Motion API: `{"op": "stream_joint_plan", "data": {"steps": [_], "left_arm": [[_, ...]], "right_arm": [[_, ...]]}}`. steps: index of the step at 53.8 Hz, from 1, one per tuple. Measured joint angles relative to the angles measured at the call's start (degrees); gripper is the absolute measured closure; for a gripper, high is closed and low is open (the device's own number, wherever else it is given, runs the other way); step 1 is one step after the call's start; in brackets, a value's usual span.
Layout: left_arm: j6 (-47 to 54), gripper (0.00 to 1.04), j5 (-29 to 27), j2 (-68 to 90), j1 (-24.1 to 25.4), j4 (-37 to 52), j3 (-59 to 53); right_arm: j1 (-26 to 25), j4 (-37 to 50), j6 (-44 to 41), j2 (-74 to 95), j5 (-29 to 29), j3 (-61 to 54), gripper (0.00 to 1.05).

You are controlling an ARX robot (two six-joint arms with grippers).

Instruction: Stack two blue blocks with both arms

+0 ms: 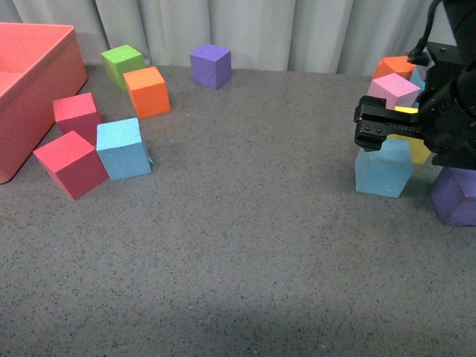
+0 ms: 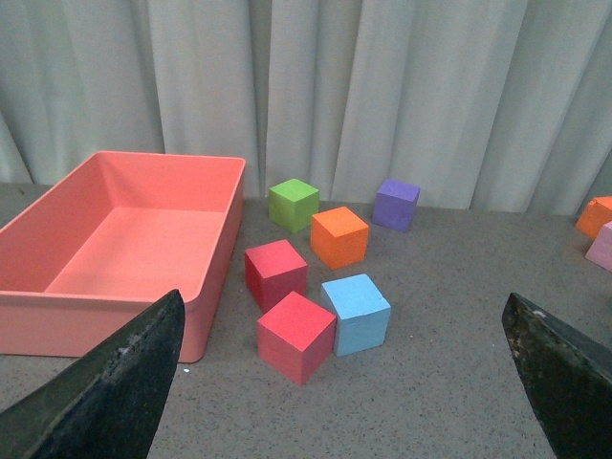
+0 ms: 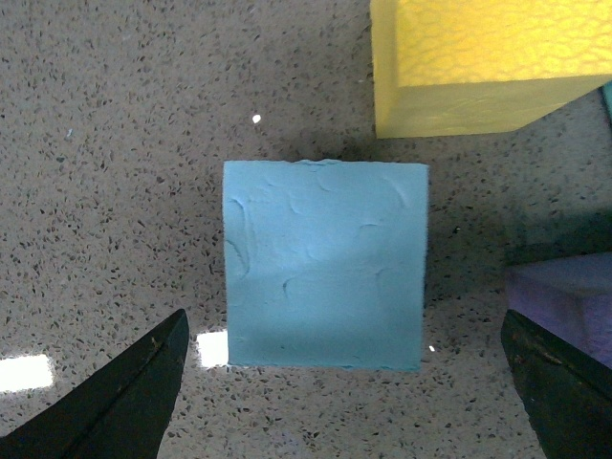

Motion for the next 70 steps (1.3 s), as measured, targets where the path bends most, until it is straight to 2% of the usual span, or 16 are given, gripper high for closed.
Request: {"op": "stream_joint_plan", "data": {"steps": [26, 36, 41, 53, 70], "left_arm": [[0.0, 0.07, 0.0, 0.0, 0.0, 0.0, 0.0], [0.0, 0.07, 0.0, 0.0, 0.0, 0.0, 0.0], [0.0, 0.07, 0.0, 0.0, 0.0, 0.0, 0.0], [0.0, 0.07, 0.0, 0.0, 0.0, 0.0, 0.0], [0.0, 0.07, 0.0, 0.0, 0.0, 0.0, 0.0]], "right_arm": [[0.7, -9.5, 0.6, 9.8, 0.7, 12.0, 0.10], [0.5, -11.0, 0.8, 11.4, 0.9, 13.5, 0.48], [0.5, -11.1, 0.8, 11.4, 1.0, 13.6, 0.55], [1.1, -10.1, 0.7, 11.1, 0.2, 13.5, 0.60], [7.9, -10.3, -2.3, 11.2, -4.4, 17.8, 0.63]]}}
